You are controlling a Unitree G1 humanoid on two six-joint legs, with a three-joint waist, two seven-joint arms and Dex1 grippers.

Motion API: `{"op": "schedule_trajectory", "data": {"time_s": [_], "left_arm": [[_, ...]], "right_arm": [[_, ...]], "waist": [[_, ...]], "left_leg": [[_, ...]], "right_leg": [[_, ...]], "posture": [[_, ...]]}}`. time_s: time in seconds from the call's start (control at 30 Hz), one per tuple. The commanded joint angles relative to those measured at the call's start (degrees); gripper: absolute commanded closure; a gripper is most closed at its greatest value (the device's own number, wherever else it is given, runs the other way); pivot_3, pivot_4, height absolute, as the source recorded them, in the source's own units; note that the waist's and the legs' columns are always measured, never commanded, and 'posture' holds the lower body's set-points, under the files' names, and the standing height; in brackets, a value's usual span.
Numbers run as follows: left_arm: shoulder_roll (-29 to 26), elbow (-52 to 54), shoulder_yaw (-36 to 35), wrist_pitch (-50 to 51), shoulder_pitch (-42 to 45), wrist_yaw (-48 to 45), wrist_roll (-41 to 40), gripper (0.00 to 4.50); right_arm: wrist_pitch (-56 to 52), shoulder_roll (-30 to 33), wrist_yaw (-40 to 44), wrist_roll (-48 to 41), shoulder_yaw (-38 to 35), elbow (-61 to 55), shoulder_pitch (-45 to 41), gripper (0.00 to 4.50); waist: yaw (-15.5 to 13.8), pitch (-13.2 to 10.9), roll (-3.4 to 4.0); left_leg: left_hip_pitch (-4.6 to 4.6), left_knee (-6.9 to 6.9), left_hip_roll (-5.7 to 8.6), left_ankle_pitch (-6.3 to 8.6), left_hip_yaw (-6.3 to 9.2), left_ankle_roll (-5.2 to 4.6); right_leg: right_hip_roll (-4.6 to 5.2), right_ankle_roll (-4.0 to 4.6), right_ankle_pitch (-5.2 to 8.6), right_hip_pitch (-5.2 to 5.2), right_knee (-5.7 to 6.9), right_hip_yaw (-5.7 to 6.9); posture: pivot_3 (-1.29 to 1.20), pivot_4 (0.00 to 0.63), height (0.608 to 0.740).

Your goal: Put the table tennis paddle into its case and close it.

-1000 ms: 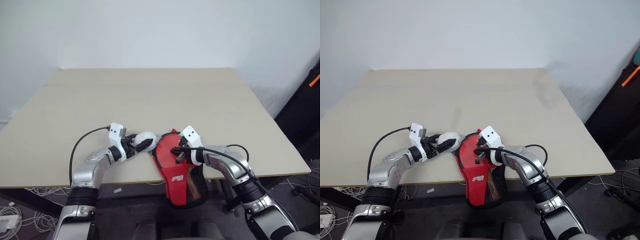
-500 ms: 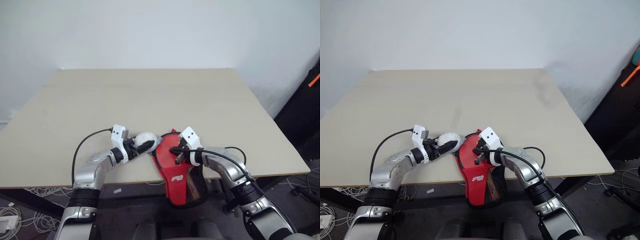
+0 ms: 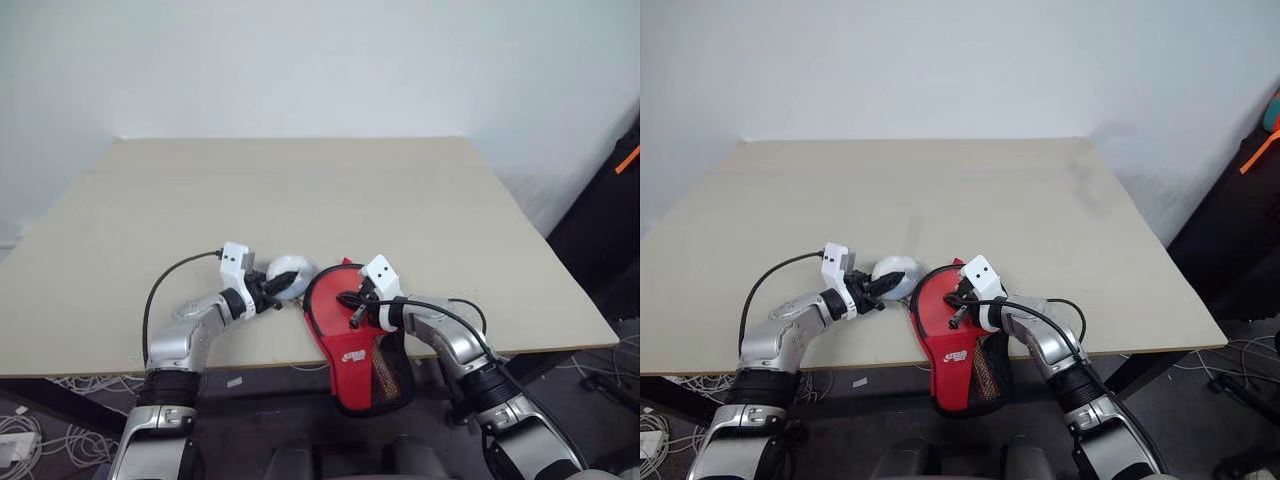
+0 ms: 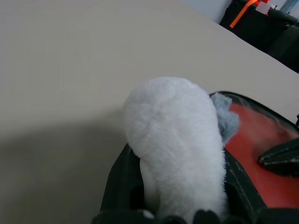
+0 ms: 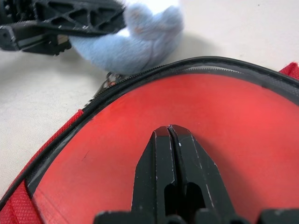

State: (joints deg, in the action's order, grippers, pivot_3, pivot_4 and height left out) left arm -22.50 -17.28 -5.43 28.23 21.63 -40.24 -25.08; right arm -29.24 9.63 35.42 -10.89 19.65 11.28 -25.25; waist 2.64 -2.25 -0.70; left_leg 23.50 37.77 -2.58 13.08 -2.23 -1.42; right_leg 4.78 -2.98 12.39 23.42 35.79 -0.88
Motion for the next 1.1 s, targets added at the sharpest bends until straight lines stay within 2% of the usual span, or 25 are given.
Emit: {"op": "schedule_trajectory", "data": {"time_s": [0.03,0.63,0.87,1.1], "left_arm": [[-0.64,-0.86,-2.59,-2.13,3.08,1.58,0.59,3.62],[0.68,-12.9,-2.18,-7.9,12.57,2.16,3.62,3.62],[2.34,-23.84,-1.2,-13.16,20.67,0.59,6.38,3.62],[6.1,-41.23,-0.73,-21.18,33.41,0.35,10.37,3.62]], "right_arm": [[0.29,-0.57,0.48,1.53,0.46,4.13,0.8,4.5],[1.87,-1.46,2.91,3.74,0.91,6.76,0.95,4.5],[1.97,-1.84,3.33,4.23,1.04,6.93,0.73,4.5],[2.07,-1.99,3.65,4.65,0.95,7.02,0.44,4.5]], "waist": [[0.02,0.01,-0.01],[0.34,0.13,-0.17],[0.35,0.19,-0.26],[0.34,0.21,-0.3]], "left_leg": [[-0.02,-0.01,-0.01,0.0,0.0,0.0],[-0.05,0.01,-0.09,-0.01,0.02,0.03],[-0.05,0.02,-0.09,-0.01,0.03,0.03],[-0.02,0.04,-0.1,-0.02,0.05,0.04]], "right_leg": [[-0.02,0.0,0.0,-0.01,0.01,0.0],[-0.11,0.01,-0.01,-0.03,0.02,0.0],[-0.15,0.01,-0.01,-0.03,0.01,0.0],[-0.18,0.0,-0.01,-0.04,0.01,0.0]], "posture": [[0.0,0.0,0.74],[0.0,0.0,0.74],[0.0,0.0,0.74],[0.0,0.0,0.74]]}}
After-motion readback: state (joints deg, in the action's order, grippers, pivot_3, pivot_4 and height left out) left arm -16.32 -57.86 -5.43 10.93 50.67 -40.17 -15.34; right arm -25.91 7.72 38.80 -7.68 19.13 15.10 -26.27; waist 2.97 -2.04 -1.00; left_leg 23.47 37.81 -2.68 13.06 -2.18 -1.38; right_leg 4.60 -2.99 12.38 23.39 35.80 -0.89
